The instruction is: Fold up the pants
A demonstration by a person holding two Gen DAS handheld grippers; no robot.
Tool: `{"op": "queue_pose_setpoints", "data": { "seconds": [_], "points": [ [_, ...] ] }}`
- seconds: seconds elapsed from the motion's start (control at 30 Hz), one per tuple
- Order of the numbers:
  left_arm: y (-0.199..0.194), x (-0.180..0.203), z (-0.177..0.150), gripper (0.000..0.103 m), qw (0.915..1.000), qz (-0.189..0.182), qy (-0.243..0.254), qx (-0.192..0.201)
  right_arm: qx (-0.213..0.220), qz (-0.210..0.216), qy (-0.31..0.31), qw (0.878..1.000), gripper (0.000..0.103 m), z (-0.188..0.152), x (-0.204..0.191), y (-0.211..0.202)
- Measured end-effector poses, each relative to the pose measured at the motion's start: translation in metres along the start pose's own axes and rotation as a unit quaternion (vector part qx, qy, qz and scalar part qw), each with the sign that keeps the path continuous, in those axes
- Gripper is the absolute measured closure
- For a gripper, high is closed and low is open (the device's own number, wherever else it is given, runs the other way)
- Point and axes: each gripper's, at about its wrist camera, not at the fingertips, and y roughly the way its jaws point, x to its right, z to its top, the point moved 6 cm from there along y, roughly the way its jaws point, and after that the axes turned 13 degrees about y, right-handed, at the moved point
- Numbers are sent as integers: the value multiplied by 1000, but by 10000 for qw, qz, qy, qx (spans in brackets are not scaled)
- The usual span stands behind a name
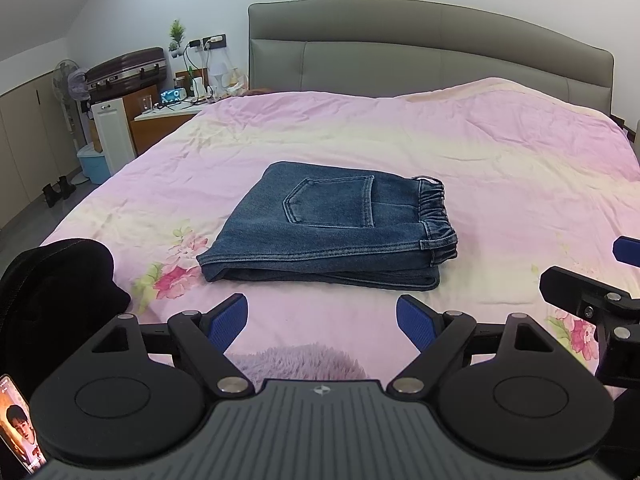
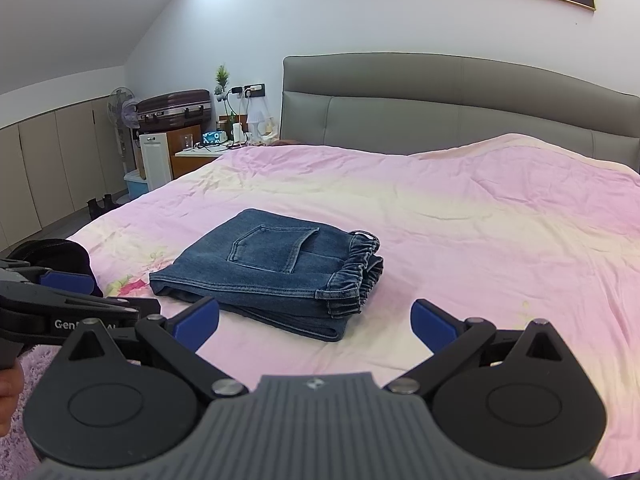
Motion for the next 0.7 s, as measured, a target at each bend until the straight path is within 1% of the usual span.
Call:
{"op": "queue_pose_setpoints", "data": {
  "seconds": [0.7],
  "points": [
    [-1, 0, 0, 5, 10000, -17, 32, -28, -36, 21, 58, 10000, 5, 0, 3, -1]
  ]
}}
